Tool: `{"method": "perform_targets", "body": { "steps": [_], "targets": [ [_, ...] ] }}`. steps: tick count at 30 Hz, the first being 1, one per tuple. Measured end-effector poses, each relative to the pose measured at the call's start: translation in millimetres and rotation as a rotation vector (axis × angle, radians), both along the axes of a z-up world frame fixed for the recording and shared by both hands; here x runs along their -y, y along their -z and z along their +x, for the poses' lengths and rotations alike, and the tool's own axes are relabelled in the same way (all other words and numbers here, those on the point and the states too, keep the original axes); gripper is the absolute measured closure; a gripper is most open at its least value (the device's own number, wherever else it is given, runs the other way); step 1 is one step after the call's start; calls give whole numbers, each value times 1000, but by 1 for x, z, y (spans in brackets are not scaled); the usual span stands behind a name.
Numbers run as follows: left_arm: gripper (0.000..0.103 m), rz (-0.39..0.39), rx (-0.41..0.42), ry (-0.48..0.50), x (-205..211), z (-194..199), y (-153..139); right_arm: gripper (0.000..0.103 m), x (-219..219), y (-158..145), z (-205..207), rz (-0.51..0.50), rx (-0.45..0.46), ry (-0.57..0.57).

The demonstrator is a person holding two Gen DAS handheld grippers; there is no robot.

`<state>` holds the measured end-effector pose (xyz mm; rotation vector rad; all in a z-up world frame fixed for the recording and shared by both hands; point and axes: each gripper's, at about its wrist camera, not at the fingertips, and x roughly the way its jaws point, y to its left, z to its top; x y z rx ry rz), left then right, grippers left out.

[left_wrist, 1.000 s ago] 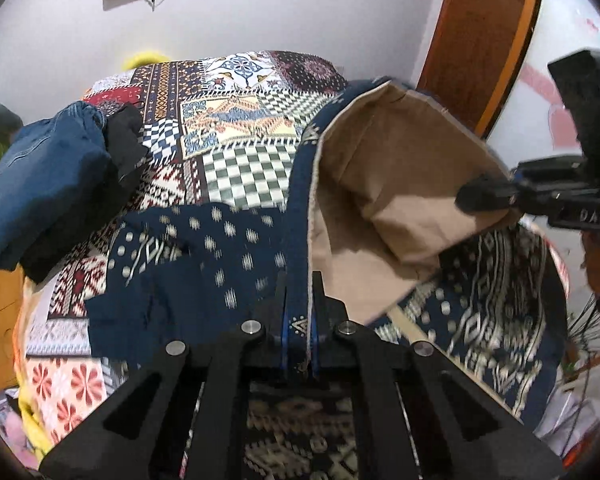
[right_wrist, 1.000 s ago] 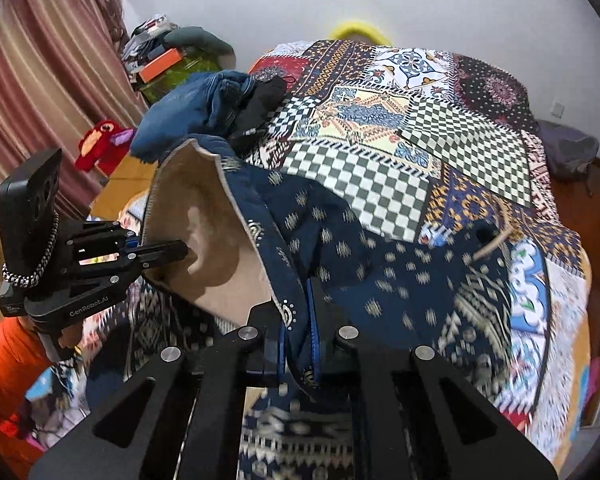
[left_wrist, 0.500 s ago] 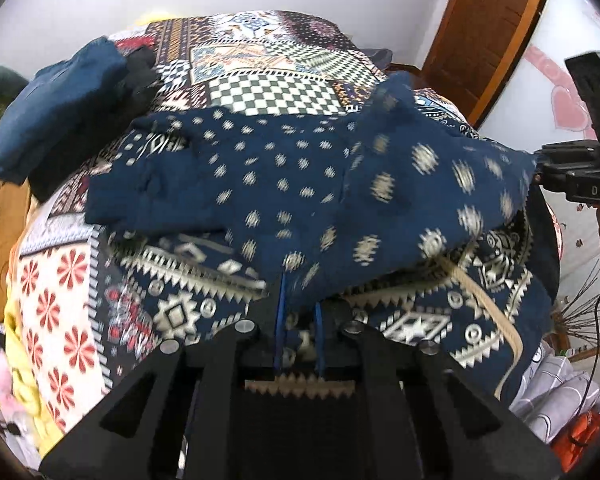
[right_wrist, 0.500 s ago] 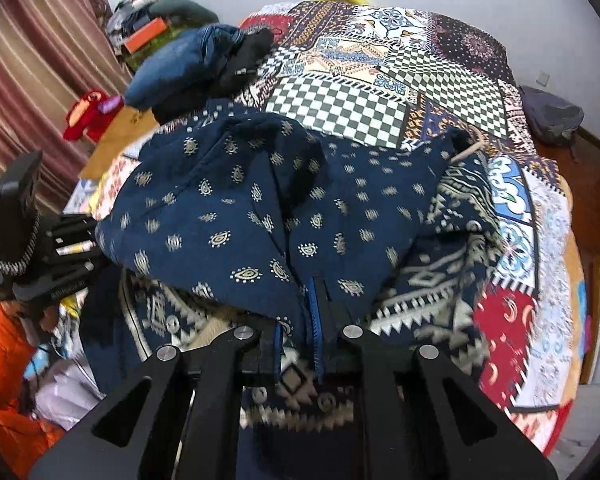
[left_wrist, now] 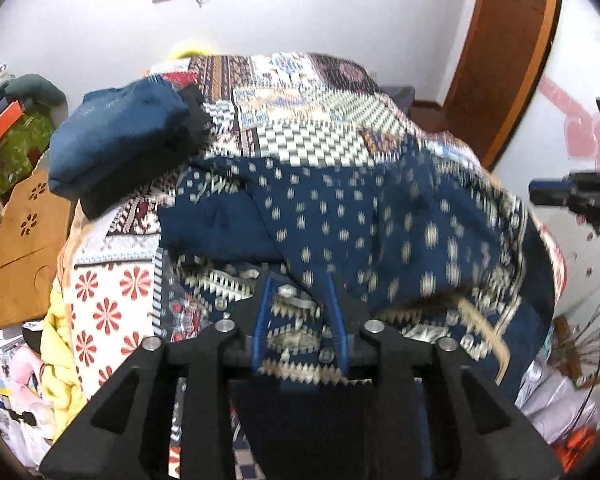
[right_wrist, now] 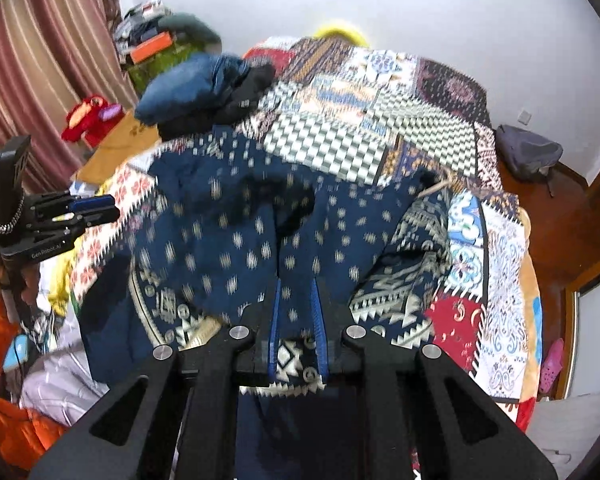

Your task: Fold large clothes

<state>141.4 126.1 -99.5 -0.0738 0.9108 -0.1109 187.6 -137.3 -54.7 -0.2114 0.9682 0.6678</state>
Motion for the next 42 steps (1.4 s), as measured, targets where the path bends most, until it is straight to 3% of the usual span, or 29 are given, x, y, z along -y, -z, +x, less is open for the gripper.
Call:
{"method": "perform_targets", "body": {
  "steps": [5, 9, 14, 20, 25, 33, 42],
  "targets": [
    [68, -82, 16, 23, 16, 23, -7, 57, -14, 11, 8, -5, 14, 32],
    [63, -91, 0, 68, 39, 32, 4, 56, -27, 33, 8, -69, -1, 7],
    [61, -37, -84, 111, 62, 35, 44, 56, -27, 63, 6, -146, -2, 0],
    [61, -73, -173, 79, 57, 31, 82, 56, -19, 74, 2, -146, 29, 9],
    [61, -89, -124, 49, 45, 24, 66, 56, -14, 60, 2, -124, 73, 25],
    [60, -49, 43, -83, -1, 20, 21, 56, 9, 20, 20, -84, 189, 166],
    [53, -9, 71, -297, -68, 32, 27, 56, 42, 27, 59, -28, 53, 285]
  ]
}}
